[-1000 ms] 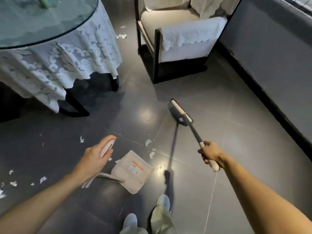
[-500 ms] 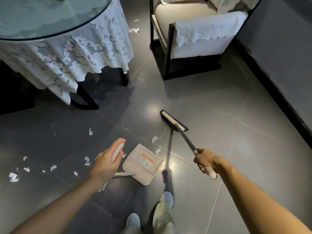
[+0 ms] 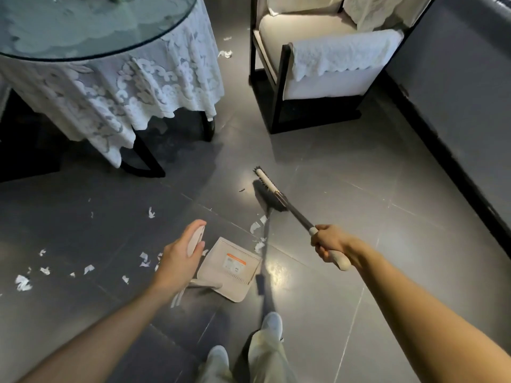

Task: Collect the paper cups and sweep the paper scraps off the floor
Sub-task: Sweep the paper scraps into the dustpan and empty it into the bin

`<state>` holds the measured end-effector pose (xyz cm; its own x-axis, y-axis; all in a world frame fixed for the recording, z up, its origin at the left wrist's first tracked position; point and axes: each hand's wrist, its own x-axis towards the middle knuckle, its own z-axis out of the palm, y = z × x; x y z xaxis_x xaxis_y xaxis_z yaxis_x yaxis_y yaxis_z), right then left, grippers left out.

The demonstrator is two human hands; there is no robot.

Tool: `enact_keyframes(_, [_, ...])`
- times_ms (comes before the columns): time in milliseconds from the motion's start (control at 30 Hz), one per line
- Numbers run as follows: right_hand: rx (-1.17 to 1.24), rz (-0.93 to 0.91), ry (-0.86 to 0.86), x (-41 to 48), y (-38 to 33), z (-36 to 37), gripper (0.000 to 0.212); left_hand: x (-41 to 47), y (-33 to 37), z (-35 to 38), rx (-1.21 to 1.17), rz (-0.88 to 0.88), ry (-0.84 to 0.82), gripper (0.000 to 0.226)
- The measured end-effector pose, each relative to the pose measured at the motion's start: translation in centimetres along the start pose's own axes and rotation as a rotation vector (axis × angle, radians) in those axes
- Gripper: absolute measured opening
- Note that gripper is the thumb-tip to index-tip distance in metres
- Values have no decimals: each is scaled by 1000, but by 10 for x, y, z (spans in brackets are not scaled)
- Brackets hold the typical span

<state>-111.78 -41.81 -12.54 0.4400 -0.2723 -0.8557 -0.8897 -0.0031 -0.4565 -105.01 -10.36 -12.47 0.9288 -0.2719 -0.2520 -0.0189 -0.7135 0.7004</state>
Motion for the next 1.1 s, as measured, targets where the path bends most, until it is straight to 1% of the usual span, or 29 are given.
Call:
enact_keyframes(100, [-114,-19,10,28,-21,-7,17,14,0,-3,3,-33,6,36])
enact_keyframes(200, [-225,-52,3,57,-37,-9,23,26,0,-6,11,-57,0,36])
enact_keyframes(267, [-310,-78,-18,71,-46,-6,26,28,-1,-5,46,-43,2,36])
enact_keyframes(400, [-495,-111,-33,77,-48,8,39,23,-2,-2,64,-16,80,35])
enact_keyframes(467, [-543,-120,-10,69,-38,13,41,23,-1,-1,72,-23,77,35])
enact_keyframes(633, [-425,-8,-102,22,-1,23,53,27,-1,-3,31,-20,-6,36])
enact_keyframes(767, [-501,17,-170,-24,22,48,54,26,-5,0,43,8,-52,37])
enact_keyframes(867, [-434,66,-194,-62,40,86,45,15,-10,-1,46,34,-89,34])
enact_keyframes(933, [-365,109,-196,-87,53,108,32,7,-15,-3,62,71,-112,35])
enact_keyframes(1000, [-262,141,-220,-107,59,115,17,-1,-17,-4,62,92,-127,36])
enact_keyframes(1033, [-186,161,-219,-115,61,113,15,-5,-18,-5,62,95,-133,36])
enact_keyframes(1100, [-29,192,-217,-127,66,102,26,-14,-21,-5,68,103,-142,35])
